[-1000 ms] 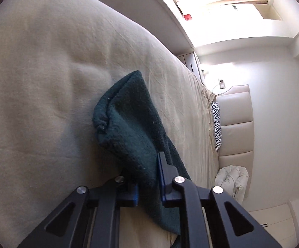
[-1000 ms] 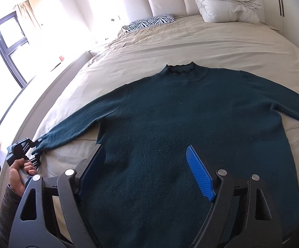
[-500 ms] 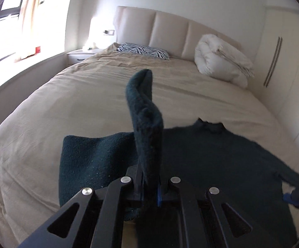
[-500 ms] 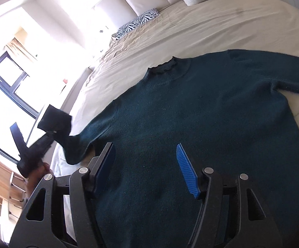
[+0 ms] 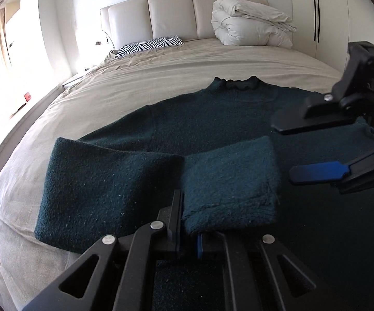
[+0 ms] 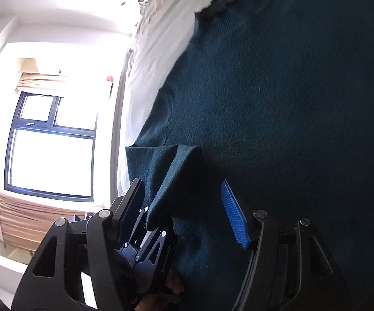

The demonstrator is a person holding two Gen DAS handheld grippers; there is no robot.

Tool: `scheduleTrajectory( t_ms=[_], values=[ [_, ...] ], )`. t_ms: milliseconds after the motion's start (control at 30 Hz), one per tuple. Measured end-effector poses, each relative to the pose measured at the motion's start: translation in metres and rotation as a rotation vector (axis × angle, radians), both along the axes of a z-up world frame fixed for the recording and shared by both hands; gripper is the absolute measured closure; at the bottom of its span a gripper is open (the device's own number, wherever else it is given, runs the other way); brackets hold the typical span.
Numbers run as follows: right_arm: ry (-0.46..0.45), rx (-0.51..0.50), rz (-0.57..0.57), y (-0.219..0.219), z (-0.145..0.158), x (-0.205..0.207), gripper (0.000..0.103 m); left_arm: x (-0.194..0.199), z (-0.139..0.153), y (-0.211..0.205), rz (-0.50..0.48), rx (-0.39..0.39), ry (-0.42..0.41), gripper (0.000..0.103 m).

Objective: Fold small clothes
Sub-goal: 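Fold the held sleeve across the sweater body with the left gripper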

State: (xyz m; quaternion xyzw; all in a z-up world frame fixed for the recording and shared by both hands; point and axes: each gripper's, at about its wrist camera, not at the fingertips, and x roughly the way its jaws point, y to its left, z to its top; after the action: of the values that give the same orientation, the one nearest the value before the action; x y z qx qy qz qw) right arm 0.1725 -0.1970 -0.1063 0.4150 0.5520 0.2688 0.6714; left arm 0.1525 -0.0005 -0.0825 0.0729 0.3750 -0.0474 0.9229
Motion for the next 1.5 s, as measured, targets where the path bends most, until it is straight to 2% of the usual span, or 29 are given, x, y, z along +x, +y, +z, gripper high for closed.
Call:
scheduleTrajectory(
  t_ms=[133, 200, 233, 267, 300, 333, 367, 400, 467, 567, 633, 733, 900, 1033, 1133, 1233, 1300, 1400, 1500],
  values=[
    [0.022, 0.029, 0.033, 0.022, -0.007, 0.009, 0.044, 0.0, 0.0, 0.001, 0.002, 0.002, -0.003, 0.093],
    [0.015, 0.006, 0.039, 0.028, -0.008, 0.008, 0.058, 0.003, 0.0, 0.004, 0.007, -0.009, 0.001, 0.089],
    [0.007, -0.008, 0.043, 0.029, -0.009, 0.005, 0.071, 0.003, 0.0, 0.005, 0.012, -0.016, 0.004, 0.089],
    [-0.008, -0.028, 0.05, 0.031, -0.007, 0.006, 0.077, 0.004, 0.001, 0.007, 0.016, -0.026, 0.006, 0.088],
    [-0.032, -0.053, 0.061, 0.036, -0.005, 0.005, 0.081, 0.004, 0.002, 0.009, 0.02, -0.037, 0.007, 0.084],
    [-0.058, -0.079, 0.078, 0.039, -0.002, 0.004, 0.09, 0.004, 0.002, 0.012, 0.028, -0.046, 0.008, 0.08],
    [-0.084, -0.114, 0.089, 0.041, 0.003, 0.003, 0.094, 0.003, 0.004, 0.014, 0.034, -0.058, 0.012, 0.071],
    [-0.107, -0.146, 0.093, 0.041, 0.006, 0.004, 0.094, 0.002, 0.006, 0.017, 0.038, -0.076, 0.012, 0.061],
    [-0.151, -0.183, 0.076, 0.032, 0.019, 0.006, 0.096, -0.008, 0.015, 0.022, 0.033, -0.126, -0.009, 0.047],
    [-0.211, -0.254, 0.011, 0.001, 0.043, 0.013, 0.096, -0.025, 0.029, 0.031, 0.003, -0.199, -0.057, 0.043],
    [-0.23, -0.298, -0.041, -0.026, 0.055, 0.019, 0.096, -0.033, 0.036, 0.039, 0.012, -0.23, -0.071, 0.044],
    [-0.239, -0.377, -0.118, -0.068, 0.065, 0.029, 0.096, -0.034, 0.041, 0.061, 0.038, -0.322, -0.058, 0.045],
    [-0.205, -0.445, -0.199, -0.133, 0.063, 0.037, 0.096, -0.019, 0.044, 0.101, 0.104, -0.452, -0.02, 0.063],
    [-0.182, -0.481, -0.211, -0.163, 0.05, 0.032, 0.096, 0.001, 0.047, 0.131, 0.159, -0.531, -0.011, 0.072],
    [-0.166, -0.487, -0.223, -0.171, 0.041, 0.03, 0.096, 0.021, 0.055, 0.145, 0.159, -0.57, -0.015, 0.074],
    [-0.156, -0.505, -0.228, -0.167, 0.032, 0.034, 0.096, 0.044, 0.057, 0.151, 0.123, -0.654, 0.013, 0.074],
    [-0.152, -0.511, -0.229, -0.165, 0.028, 0.039, 0.096, 0.058, 0.056, 0.151, 0.111, -0.691, 0.038, 0.08],
    [-0.151, -0.525, -0.228, -0.169, 0.026, 0.043, 0.096, 0.072, 0.055, 0.147, 0.099, -0.683, 0.051, 0.08],
    [-0.14, -0.523, -0.239, -0.179, 0.023, 0.043, 0.096, 0.082, 0.049, 0.144, 0.087, -0.706, 0.067, 0.08]
  ],
)
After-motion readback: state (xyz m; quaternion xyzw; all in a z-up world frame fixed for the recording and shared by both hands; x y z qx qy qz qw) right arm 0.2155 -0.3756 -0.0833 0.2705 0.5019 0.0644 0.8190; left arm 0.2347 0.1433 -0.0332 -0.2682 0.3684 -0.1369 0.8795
